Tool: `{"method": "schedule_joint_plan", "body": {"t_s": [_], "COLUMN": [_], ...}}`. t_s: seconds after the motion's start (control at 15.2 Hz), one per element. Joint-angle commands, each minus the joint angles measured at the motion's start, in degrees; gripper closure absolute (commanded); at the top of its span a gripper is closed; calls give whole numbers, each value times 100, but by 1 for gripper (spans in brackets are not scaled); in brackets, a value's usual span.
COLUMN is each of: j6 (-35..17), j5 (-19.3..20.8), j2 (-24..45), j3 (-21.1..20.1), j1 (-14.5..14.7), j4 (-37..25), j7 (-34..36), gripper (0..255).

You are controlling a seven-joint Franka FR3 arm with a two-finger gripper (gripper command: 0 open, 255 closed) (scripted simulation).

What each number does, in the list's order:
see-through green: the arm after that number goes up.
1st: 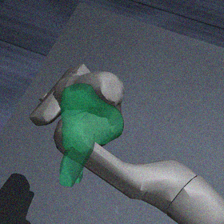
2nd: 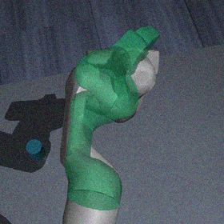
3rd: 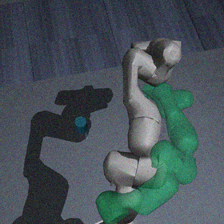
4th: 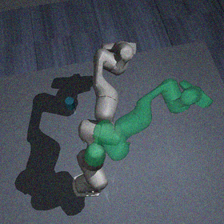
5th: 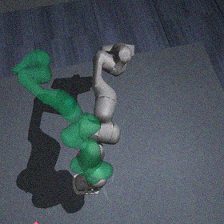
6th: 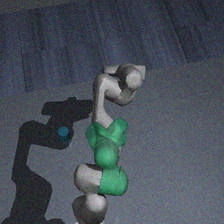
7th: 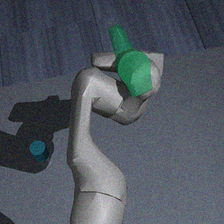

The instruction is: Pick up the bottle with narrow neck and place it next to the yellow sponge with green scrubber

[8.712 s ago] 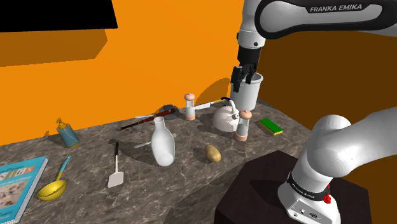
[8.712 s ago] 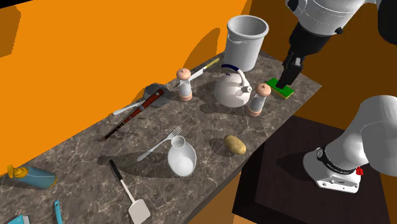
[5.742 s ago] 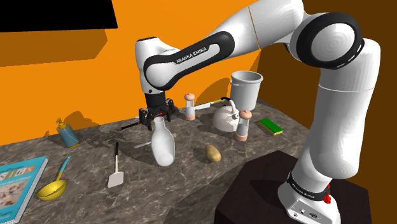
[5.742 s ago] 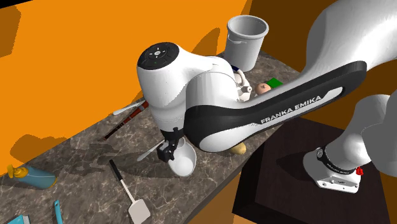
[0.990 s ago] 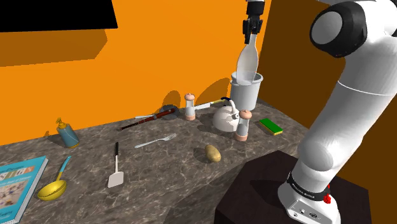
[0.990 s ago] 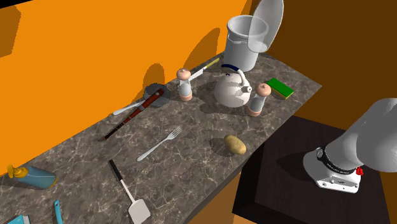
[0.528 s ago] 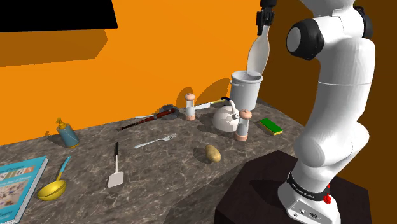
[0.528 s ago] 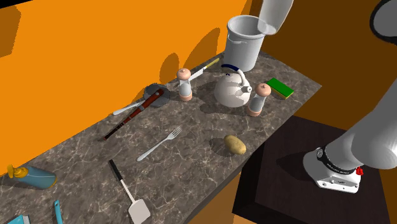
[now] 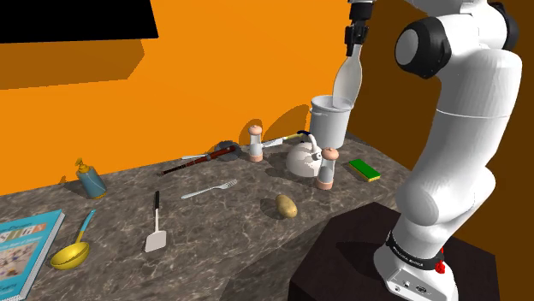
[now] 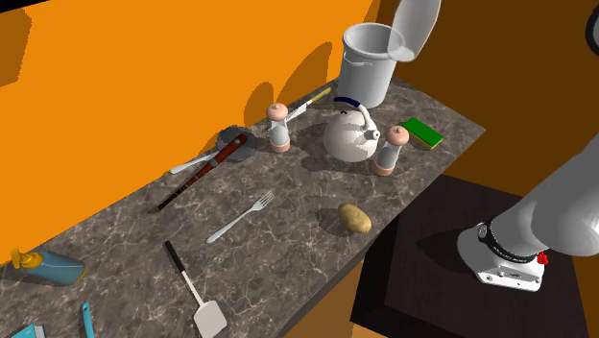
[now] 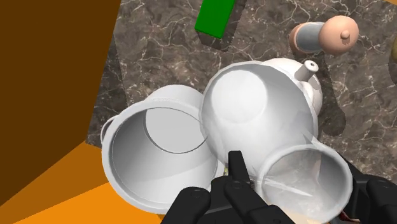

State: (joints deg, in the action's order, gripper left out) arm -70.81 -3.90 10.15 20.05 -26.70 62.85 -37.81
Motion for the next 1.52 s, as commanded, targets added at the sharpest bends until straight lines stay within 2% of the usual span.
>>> {"method": "schedule_joint_plan", "body": {"t_s": [0.0,0.66,1.45], "j6": [-245,-1235,-2250], "j5": [61,243,337], "j2": [-153,-658,-945], "j3": [-14,-75,-110], "j1": [49,176,223], "j4": [383,1848,3134], "j7": [21,120,179], "gripper": [255,255,255]}}
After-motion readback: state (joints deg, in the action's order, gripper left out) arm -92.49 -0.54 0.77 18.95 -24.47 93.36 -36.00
